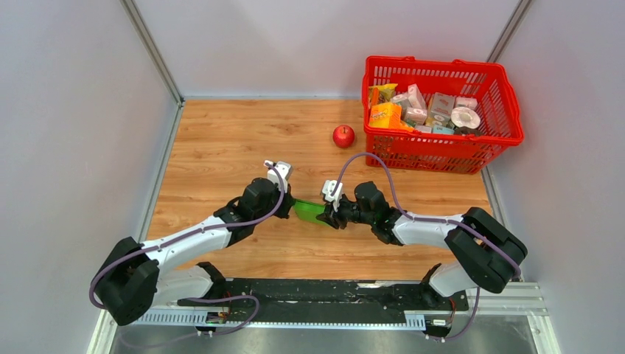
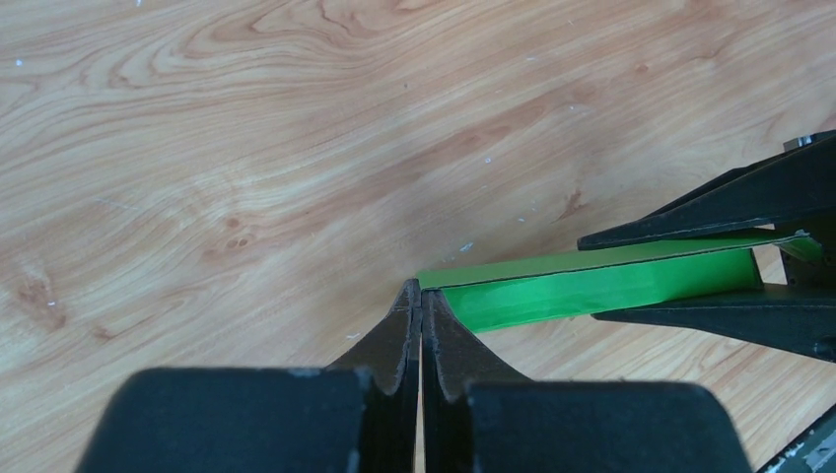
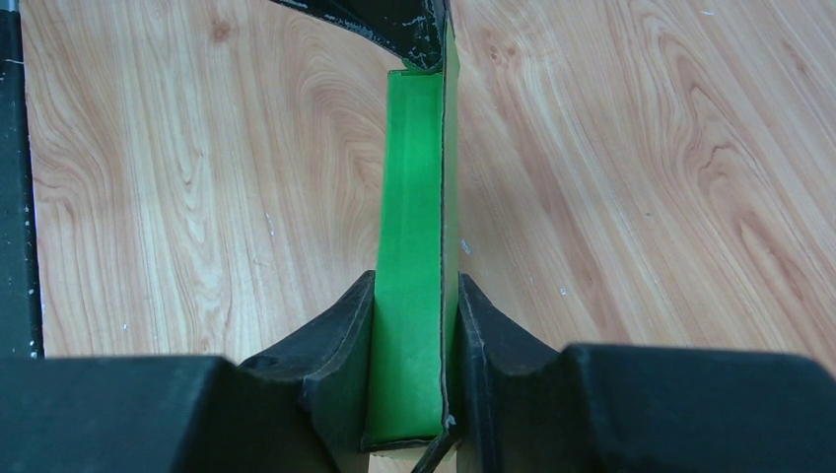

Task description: Fold the paper box

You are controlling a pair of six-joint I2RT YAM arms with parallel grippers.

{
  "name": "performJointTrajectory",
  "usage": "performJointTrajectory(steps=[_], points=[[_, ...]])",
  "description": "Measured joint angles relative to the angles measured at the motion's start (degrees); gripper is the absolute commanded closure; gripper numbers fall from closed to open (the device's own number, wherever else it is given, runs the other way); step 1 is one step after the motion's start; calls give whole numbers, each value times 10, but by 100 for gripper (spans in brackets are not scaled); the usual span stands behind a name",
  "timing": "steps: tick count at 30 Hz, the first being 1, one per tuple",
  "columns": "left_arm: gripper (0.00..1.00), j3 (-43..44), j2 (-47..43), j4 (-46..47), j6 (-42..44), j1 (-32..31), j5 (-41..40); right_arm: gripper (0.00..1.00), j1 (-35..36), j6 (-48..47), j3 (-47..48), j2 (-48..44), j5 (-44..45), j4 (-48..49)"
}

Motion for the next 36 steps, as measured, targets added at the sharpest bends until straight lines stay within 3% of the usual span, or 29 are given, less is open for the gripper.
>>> performJointTrajectory(steps=[9,20,28,36], points=[[100,-7,-2,10,-50,0,-9,85,0,4,0,2,0,3],[100,37,2,-82,-90,0,-15,85,0,4,0,6,-6,8],[100,42,2,-94,-95,-3,-20,84,0,5,0,9,-10,11],[100,13,-2,-43,-111,-4,-34,73,0,15,0,12,-5,16]])
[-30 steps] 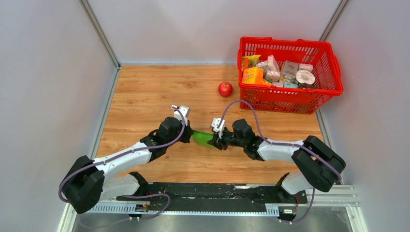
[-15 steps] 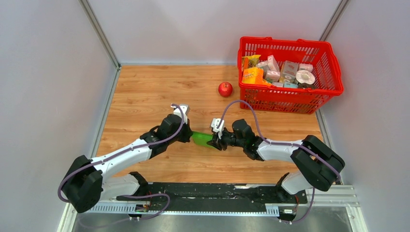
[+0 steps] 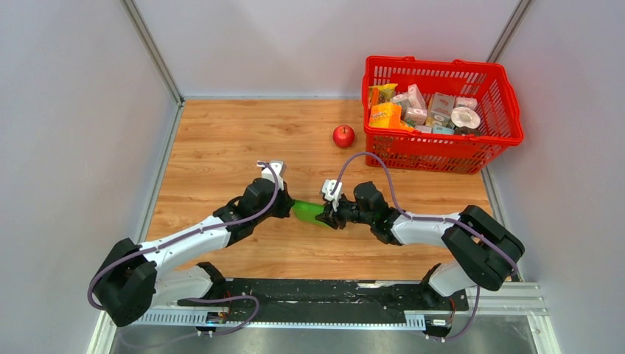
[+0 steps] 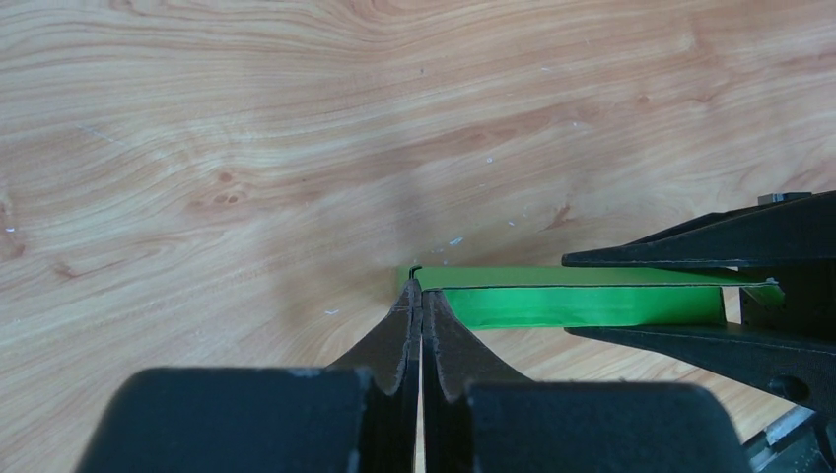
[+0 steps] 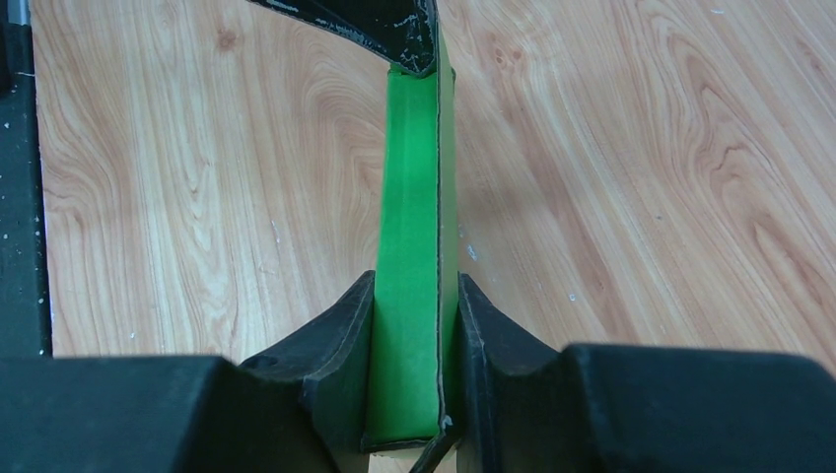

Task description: Fold the paper box

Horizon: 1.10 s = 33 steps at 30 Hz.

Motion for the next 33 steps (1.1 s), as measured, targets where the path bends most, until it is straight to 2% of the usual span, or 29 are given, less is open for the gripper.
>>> performJointTrajectory(steps=[8,15,16,19,20,23,26,33], points=[[100,-15,-10,18,6,-5,-1,52,1,12,10,0,23,-23],[100,-14,-13,13,23,-7,9,50,1,13,51,0,30,-72],[100,-12,-13,9,25,-7,11,50,1,13,57,1,29,-78],[100,3,-9,-15,29,-7,21,60,3,10,71,6,28,-87],[100,9,-7,-25,30,-7,24,66,4,8,73,9,28,-88],[100,24,0,-45,28,-7,27,73,12,1,75,13,16,-97],[100,37,4,-69,19,-5,27,78,16,-7,75,13,16,-97],[100,57,13,-100,-16,-2,25,81,16,-8,75,22,10,-83]])
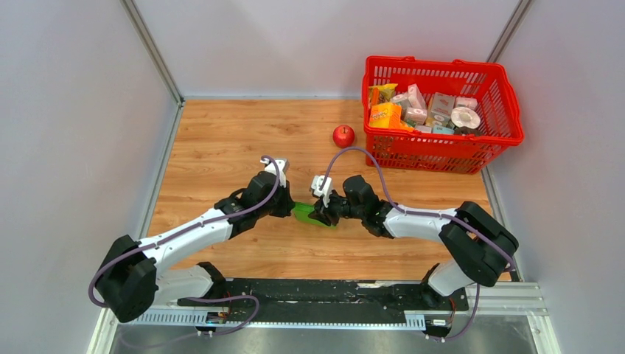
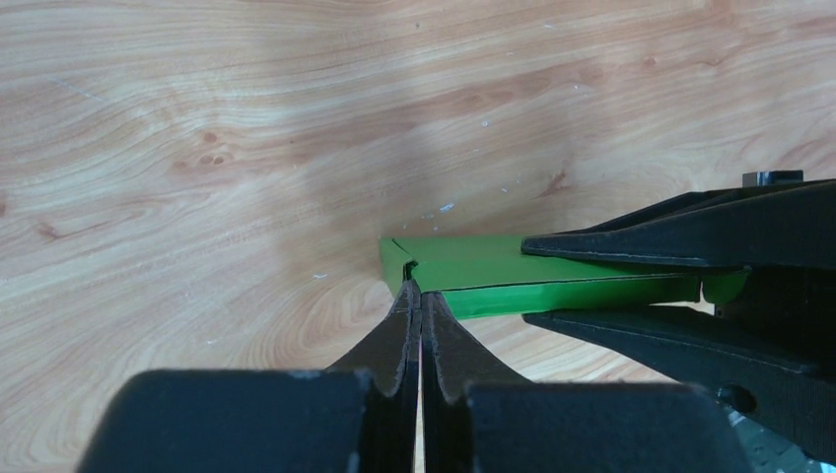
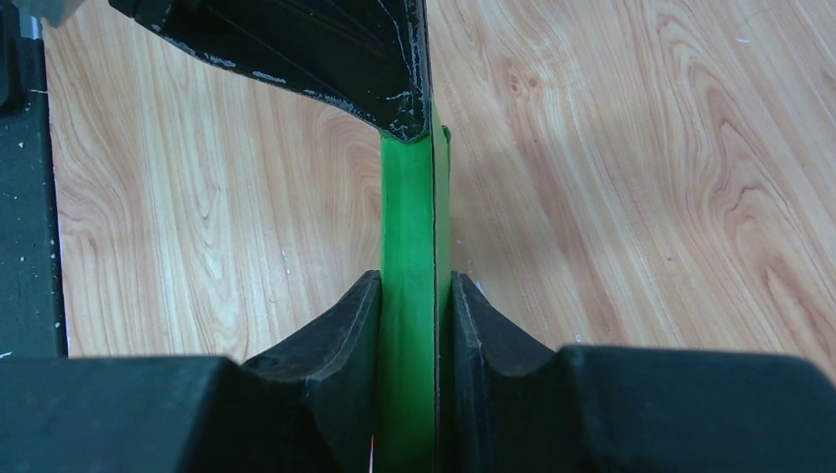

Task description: Fold the paper box

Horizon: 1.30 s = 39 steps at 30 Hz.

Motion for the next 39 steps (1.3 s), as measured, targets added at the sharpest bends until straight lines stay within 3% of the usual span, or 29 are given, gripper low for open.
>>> performJointTrajectory(steps=[10,31,39], points=[[100,2,1,-6,-23,2,-5,82,0,0,-2,5,-5,12],[100,-17,-10,20,53,-21,-39,78,1,9,-19,5,3,46],[100,-43,-3,74,58,-57,-103,78,1,22,-26,5,7,56]])
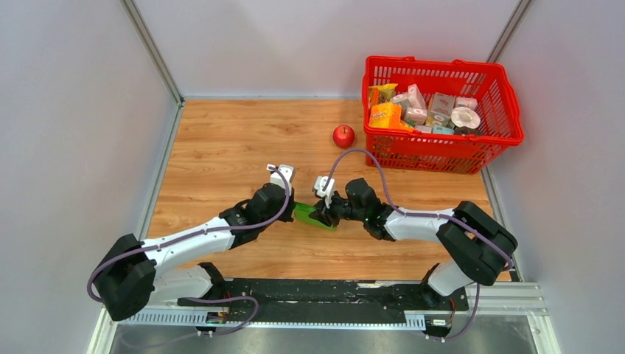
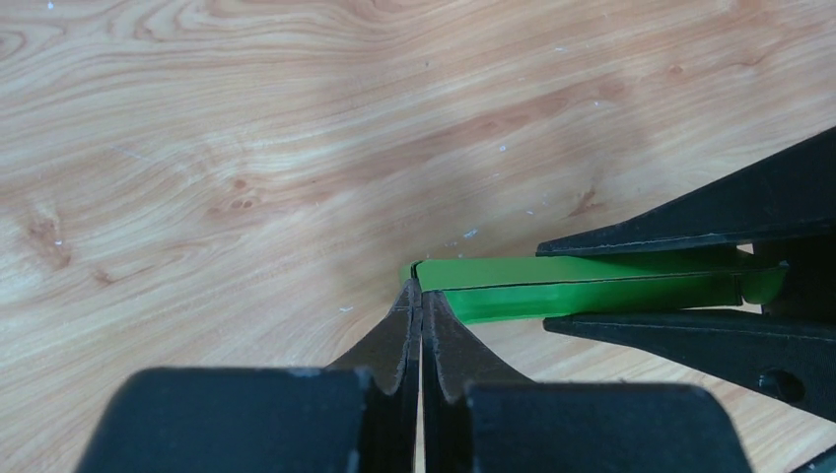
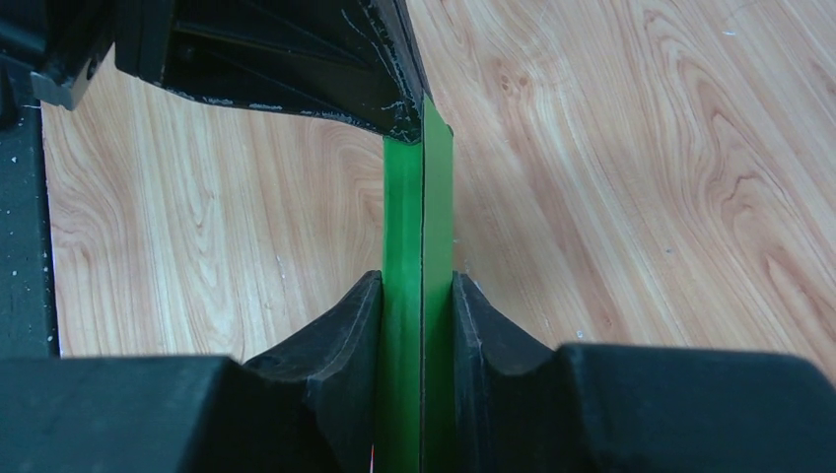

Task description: Fold the paper box

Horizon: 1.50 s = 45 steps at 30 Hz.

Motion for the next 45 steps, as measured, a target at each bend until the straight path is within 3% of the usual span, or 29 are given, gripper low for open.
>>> performJointTrajectory(steps=[3,6,10,15,21,23,27,30,32,36,45], points=[[100,-26,-8,42,13,-5,-7,76,-2,0,-3,0,2,5],[100,-48,-19,73,25,-6,-8,68,-4,0,-4,0,2,7],[100,-51,-19,79,32,-7,-10,50,-4,11,-2,0,9,-2],[100,-17,0,36,32,-8,-15,38,-4,68,34,-14,52,-103],[100,8,6,-11,26,-8,-15,25,-5,173,99,-115,129,-295],[100,15,6,-26,24,-8,-13,27,-5,205,125,-143,156,-362],[100,26,9,-45,22,-8,-10,50,-5,260,176,-152,190,-481],[100,34,16,-54,21,-8,-11,56,-5,290,200,-130,197,-539],[100,40,21,-57,21,-8,-11,56,-5,312,201,-119,193,-561],[100,44,24,-62,19,-8,-11,70,-5,347,195,-116,185,-571],[100,47,28,-63,17,-9,-9,84,-5,380,194,-100,176,-571]])
